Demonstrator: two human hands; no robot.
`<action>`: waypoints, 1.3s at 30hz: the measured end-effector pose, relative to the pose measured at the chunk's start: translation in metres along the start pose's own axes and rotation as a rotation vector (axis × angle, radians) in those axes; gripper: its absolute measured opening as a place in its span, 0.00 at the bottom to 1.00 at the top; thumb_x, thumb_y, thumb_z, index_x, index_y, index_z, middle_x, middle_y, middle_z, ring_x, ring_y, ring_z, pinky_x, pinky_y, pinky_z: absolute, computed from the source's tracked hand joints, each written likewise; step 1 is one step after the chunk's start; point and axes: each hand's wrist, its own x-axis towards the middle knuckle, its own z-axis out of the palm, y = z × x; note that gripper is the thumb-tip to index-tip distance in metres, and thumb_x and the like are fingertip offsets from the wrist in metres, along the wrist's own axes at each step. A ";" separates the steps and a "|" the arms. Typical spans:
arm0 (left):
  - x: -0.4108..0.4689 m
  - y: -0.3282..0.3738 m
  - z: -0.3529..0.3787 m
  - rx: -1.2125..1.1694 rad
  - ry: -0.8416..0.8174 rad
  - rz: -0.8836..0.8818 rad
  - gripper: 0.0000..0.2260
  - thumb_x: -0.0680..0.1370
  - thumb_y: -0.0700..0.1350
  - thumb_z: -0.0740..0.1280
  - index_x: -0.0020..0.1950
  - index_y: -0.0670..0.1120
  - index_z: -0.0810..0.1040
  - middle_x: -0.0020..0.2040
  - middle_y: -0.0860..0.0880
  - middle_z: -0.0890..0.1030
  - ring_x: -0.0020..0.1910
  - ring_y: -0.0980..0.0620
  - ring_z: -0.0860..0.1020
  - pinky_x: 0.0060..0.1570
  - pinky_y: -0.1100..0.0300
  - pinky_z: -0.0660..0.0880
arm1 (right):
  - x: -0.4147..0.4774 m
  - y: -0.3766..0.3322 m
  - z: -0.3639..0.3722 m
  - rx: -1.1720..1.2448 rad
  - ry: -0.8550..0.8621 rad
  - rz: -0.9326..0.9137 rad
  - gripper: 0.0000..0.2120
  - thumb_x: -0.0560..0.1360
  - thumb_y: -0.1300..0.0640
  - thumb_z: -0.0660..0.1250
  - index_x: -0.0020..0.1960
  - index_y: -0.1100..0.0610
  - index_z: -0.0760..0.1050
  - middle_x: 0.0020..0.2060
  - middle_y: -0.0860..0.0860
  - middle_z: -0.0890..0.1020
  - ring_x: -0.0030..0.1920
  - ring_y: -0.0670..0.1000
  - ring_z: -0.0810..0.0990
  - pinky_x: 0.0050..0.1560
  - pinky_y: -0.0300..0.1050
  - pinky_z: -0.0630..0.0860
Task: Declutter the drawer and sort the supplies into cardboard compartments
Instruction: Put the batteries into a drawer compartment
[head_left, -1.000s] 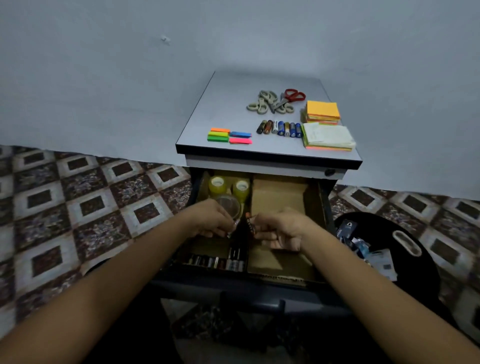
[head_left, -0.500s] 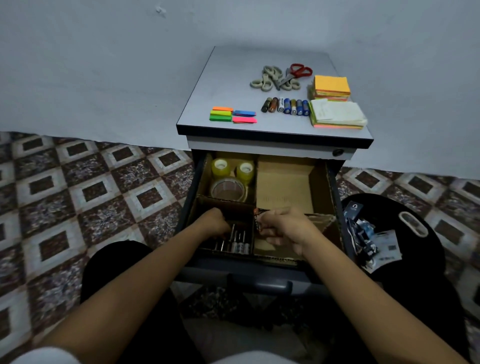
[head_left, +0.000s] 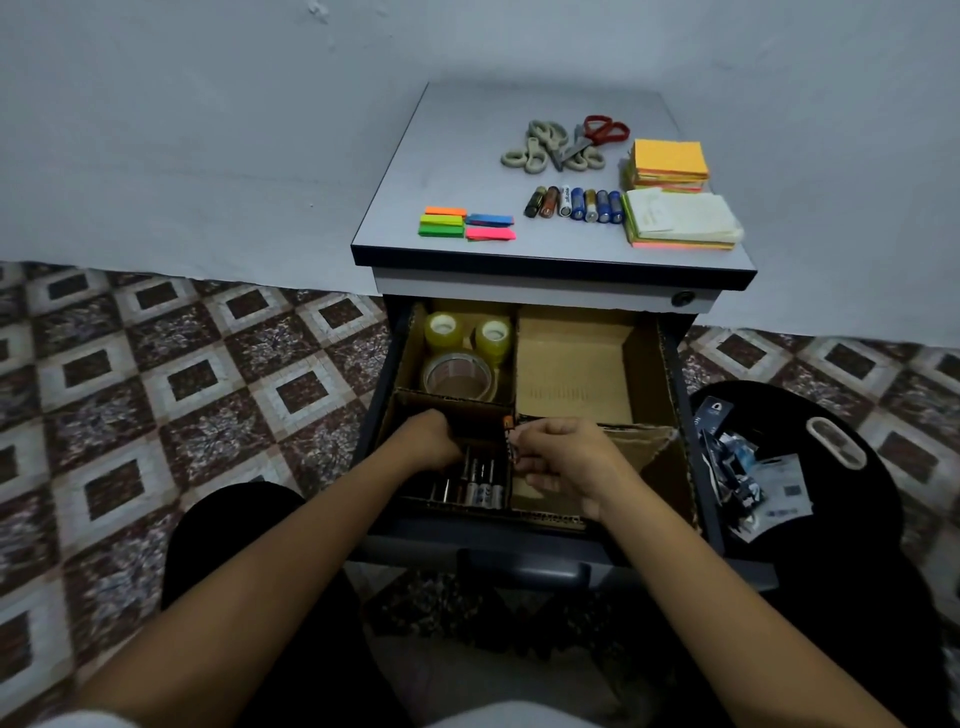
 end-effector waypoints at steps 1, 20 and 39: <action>-0.006 0.003 -0.004 -0.008 0.008 0.021 0.06 0.75 0.41 0.67 0.48 0.40 0.81 0.38 0.46 0.79 0.39 0.49 0.78 0.36 0.61 0.72 | 0.000 0.000 0.000 0.012 0.001 -0.003 0.04 0.75 0.63 0.66 0.41 0.58 0.77 0.33 0.52 0.78 0.32 0.45 0.75 0.31 0.36 0.73; -0.023 0.005 -0.012 -0.446 0.000 -0.032 0.07 0.78 0.45 0.66 0.48 0.42 0.78 0.42 0.47 0.79 0.40 0.54 0.77 0.37 0.61 0.70 | -0.011 0.002 -0.024 -0.708 0.285 -0.379 0.08 0.78 0.55 0.61 0.55 0.54 0.77 0.48 0.46 0.75 0.48 0.44 0.73 0.43 0.30 0.69; 0.000 -0.005 0.001 0.081 0.012 -0.052 0.06 0.75 0.40 0.66 0.43 0.38 0.79 0.37 0.44 0.77 0.42 0.44 0.78 0.39 0.59 0.71 | 0.010 0.040 -0.094 -1.247 0.652 -0.411 0.25 0.78 0.55 0.61 0.72 0.62 0.63 0.73 0.63 0.59 0.74 0.62 0.55 0.74 0.51 0.50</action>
